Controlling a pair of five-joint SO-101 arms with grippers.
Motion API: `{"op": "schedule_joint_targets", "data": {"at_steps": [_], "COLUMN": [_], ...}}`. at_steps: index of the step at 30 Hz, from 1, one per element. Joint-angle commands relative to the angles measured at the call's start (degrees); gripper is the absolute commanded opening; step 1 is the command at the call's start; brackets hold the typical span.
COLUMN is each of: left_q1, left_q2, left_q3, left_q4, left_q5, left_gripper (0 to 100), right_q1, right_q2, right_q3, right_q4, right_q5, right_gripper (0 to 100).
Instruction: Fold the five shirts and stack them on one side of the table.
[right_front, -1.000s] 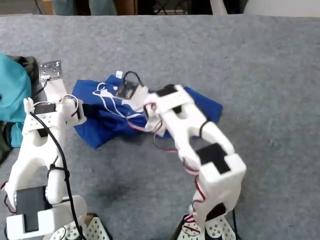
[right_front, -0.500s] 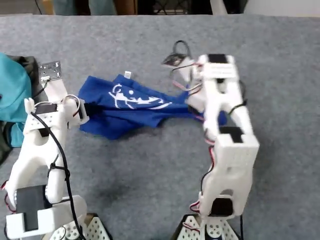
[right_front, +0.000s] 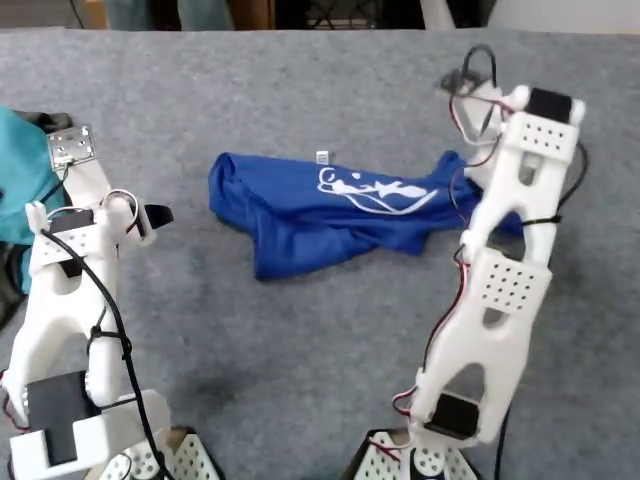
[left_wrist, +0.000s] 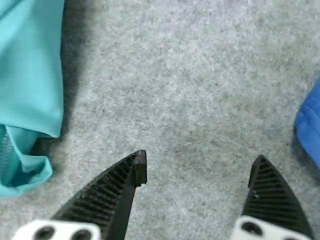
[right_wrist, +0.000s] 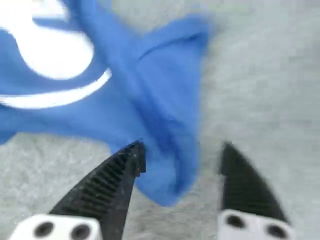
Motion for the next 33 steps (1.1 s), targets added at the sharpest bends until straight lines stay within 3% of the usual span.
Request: {"op": "schedule_joint_targets", "data": {"at_steps": [1,4,10,16,21,24,28,32,33], "left_q1": [-0.2,-0.2,-0.7,-0.7,-0.7,-0.7,-0.7,-0.7,-0.7], "left_q2": [-0.1,2.0,7.6,10.2,10.3,10.3,10.3,10.3,10.3], "left_q3": [-1.9,-2.0,-5.8,-8.0,-8.0,-8.0,-8.0,-8.0,-8.0], "left_q4": [-1.1,-3.6,-4.5,-3.3,-3.3,-3.3,-3.3,-3.3,-3.3], "left_q5": [0.5,0.5,2.5,2.5,2.4,2.2,2.1,2.1,2.1], "left_gripper": [33,33,33,33,33,33,33,33,33], "right_q1": [-3.3,-6.9,-17.8,-31.7,-38.2,-38.6,-36.0,-30.1,-28.3], "right_q2": [-6.7,-14.5,-33.7,-44.4,-44.4,-41.9,-34.3,-26.0,-24.4], "right_q3": [-6.2,-2.4,22.3,52.8,71.5,76.9,75.1,66.2,63.2], "right_q4": [0.8,0.9,0.8,-3.3,-22.3,-32.9,-36.3,-34.6,-33.3], "right_q5": [-3.9,-4.6,-5.6,-5.3,-7.6,-8.7,-8.5,-8.5,-8.5], "right_gripper": [52.5,42.9,2.3,8.0,16.8,20.2,19.0,0.8,2.1]}}
